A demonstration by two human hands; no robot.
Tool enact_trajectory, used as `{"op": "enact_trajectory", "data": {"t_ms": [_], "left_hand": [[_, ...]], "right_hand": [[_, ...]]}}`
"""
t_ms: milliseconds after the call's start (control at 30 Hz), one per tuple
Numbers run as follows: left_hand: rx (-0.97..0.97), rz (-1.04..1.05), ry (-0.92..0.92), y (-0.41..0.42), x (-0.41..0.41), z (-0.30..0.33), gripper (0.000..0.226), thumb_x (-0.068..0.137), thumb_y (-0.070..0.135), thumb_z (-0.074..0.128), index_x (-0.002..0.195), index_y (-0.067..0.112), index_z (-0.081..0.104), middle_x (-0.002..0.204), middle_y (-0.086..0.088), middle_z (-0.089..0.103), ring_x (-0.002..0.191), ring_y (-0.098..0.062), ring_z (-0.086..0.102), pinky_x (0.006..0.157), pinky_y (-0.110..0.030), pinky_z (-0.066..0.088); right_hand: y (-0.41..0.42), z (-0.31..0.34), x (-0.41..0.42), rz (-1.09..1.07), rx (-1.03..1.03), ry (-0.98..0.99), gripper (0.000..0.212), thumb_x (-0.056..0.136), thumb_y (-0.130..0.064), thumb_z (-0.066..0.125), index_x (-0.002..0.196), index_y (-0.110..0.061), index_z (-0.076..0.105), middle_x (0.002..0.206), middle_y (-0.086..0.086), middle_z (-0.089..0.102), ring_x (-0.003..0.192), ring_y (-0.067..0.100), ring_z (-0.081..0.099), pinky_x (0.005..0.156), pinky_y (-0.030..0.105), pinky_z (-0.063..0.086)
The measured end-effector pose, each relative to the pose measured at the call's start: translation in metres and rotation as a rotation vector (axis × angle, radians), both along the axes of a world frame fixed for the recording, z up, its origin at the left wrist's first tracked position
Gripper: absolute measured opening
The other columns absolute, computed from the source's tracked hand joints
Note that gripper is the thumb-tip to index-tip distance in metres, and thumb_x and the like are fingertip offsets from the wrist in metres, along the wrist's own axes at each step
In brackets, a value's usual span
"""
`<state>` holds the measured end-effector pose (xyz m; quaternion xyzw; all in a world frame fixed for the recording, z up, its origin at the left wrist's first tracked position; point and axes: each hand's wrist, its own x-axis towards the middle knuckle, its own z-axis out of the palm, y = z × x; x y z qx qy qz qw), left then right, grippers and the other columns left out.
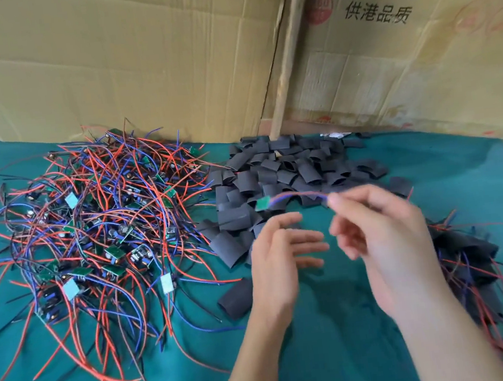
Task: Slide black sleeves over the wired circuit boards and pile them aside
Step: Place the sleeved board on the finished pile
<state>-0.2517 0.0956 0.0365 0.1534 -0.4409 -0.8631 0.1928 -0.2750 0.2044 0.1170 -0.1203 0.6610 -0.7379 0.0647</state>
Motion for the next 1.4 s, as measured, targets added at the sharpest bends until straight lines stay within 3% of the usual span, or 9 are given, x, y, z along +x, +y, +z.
{"op": "enact_trajectory", "data": {"t_ms": [133, 300, 433, 500, 667, 933, 1200, 1333, 1400], "left_hand": [[0.112, -0.027, 0.041, -0.001, 0.001, 0.007, 0.037, 0.092, 0.032, 0.05, 0.114, 0.005, 0.061, 0.096, -0.022, 0.076, 0.081, -0.029, 0.075, 0.063, -0.029, 0.058], [-0.15, 0.022, -0.073, 0.002, 0.002, 0.002, 0.028, 0.109, 0.019, 0.041, 0.108, 0.006, 0.067, 0.075, -0.009, 0.071, 0.061, -0.02, 0.066, 0.056, -0.023, 0.051], [-0.263, 0.031, -0.094, 0.005, 0.002, 0.003, 0.025, 0.107, 0.01, 0.043, 0.11, 0.009, 0.068, 0.076, -0.004, 0.07, 0.056, -0.015, 0.063, 0.054, -0.022, 0.05], [-0.31, 0.046, -0.109, 0.006, 0.002, 0.001, 0.027, 0.105, 0.005, 0.044, 0.105, 0.011, 0.07, 0.079, -0.003, 0.07, 0.057, -0.015, 0.064, 0.055, -0.023, 0.05], [-0.387, 0.067, -0.117, 0.007, -0.002, -0.005, 0.033, 0.107, 0.017, 0.046, 0.092, 0.012, 0.075, 0.074, -0.002, 0.07, 0.065, -0.017, 0.066, 0.066, -0.032, 0.056], [-0.461, 0.098, -0.102, 0.006, 0.0, -0.006, 0.022, 0.104, 0.008, 0.051, 0.095, 0.012, 0.072, 0.071, 0.002, 0.07, 0.063, -0.014, 0.068, 0.063, -0.026, 0.056], [-0.34, 0.116, -0.085, 0.006, 0.001, -0.003, 0.021, 0.102, 0.003, 0.05, 0.095, 0.007, 0.068, 0.072, -0.004, 0.072, 0.068, -0.021, 0.073, 0.063, -0.026, 0.057], [-0.31, 0.14, -0.089, 0.006, -0.001, -0.005, 0.023, 0.097, -0.005, 0.047, 0.09, 0.006, 0.066, 0.078, -0.009, 0.074, 0.073, -0.02, 0.075, 0.064, -0.024, 0.057], [-0.29, 0.15, -0.088, 0.005, -0.001, -0.006, 0.024, 0.094, -0.006, 0.045, 0.09, 0.006, 0.065, 0.076, -0.007, 0.074, 0.071, -0.018, 0.074, 0.064, -0.023, 0.056]], "right_hand": [[0.034, -0.046, 0.022, -0.067, 0.273, 0.022, 0.021, 0.092, -0.011, 0.072, 0.072, -0.017, 0.069, 0.059, 0.008, 0.067, 0.047, 0.016, 0.053, 0.044, 0.018, 0.038], [0.047, -0.041, 0.015, 0.319, 0.79, 0.207, 0.026, 0.081, -0.052, 0.065, 0.085, -0.029, 0.076, 0.066, -0.004, 0.068, 0.06, 0.002, 0.057, 0.06, 0.034, 0.053], [0.023, -0.028, -0.035, -0.014, 0.697, 0.316, 0.008, 0.086, -0.027, 0.068, 0.082, -0.031, 0.075, 0.079, -0.013, 0.074, 0.075, 0.003, 0.068, 0.076, 0.035, 0.058], [0.001, -0.034, -0.067, -0.086, 0.838, 0.37, 0.015, 0.09, -0.019, 0.069, 0.099, -0.031, 0.072, 0.102, -0.011, 0.075, 0.091, 0.008, 0.069, 0.086, 0.031, 0.054], [-0.044, -0.066, -0.105, -0.12, 1.137, 0.421, 0.038, 0.094, -0.037, 0.069, 0.126, -0.021, 0.057, 0.13, 0.004, 0.057, 0.118, 0.031, 0.057, 0.082, 0.038, 0.046], [-0.055, -0.072, -0.126, -0.273, 1.032, 0.319, 0.017, 0.089, -0.032, 0.068, 0.095, -0.028, 0.053, 0.094, -0.003, 0.056, 0.085, 0.027, 0.051, 0.069, 0.034, 0.039], [-0.056, -0.053, -0.127, -0.287, 0.914, 0.305, 0.019, 0.083, -0.031, 0.076, 0.076, -0.023, 0.061, 0.093, -0.001, 0.068, 0.093, 0.026, 0.062, 0.071, 0.033, 0.044], [-0.032, -0.045, -0.101, -0.364, 0.678, 0.302, 0.029, 0.074, -0.033, 0.087, 0.083, -0.022, 0.061, 0.077, -0.011, 0.063, 0.077, 0.015, 0.062, 0.06, 0.023, 0.042], [-0.018, -0.047, -0.081, -0.341, 0.545, 0.273, 0.034, 0.073, -0.032, 0.09, 0.094, -0.024, 0.065, 0.081, -0.014, 0.067, 0.078, 0.011, 0.065, 0.071, 0.026, 0.05]]}}
